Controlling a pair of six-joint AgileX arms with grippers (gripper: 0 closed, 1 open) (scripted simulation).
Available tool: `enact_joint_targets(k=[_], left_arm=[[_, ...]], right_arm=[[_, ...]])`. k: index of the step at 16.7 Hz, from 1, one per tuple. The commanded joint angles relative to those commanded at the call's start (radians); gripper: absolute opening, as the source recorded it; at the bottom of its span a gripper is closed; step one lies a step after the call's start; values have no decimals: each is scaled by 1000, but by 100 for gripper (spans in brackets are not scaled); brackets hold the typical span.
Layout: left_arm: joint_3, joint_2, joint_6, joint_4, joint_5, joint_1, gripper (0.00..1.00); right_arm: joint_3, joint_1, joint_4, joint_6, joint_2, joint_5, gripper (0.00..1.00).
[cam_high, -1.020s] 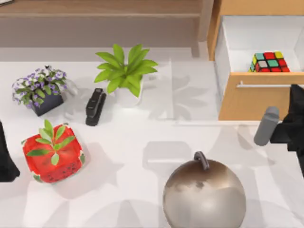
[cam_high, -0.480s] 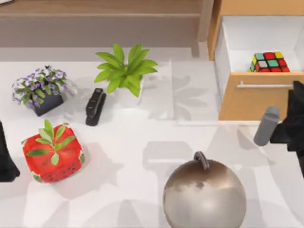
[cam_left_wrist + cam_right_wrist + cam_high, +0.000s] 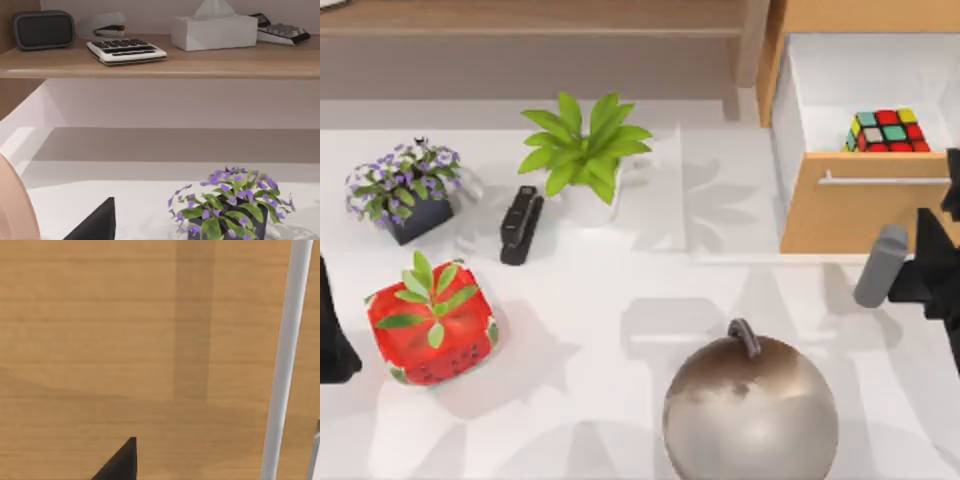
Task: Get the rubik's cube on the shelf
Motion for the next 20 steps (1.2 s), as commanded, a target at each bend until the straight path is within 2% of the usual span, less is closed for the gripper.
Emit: enact_joint_targets(k=[13, 20], left_arm=[[0, 0, 0, 0, 0, 0, 100], [0, 0, 0, 0, 0, 0, 100]], right_arm=[[-73, 31, 66, 0, -8, 32, 100], [-48, 70, 1, 33, 6, 8, 100]])
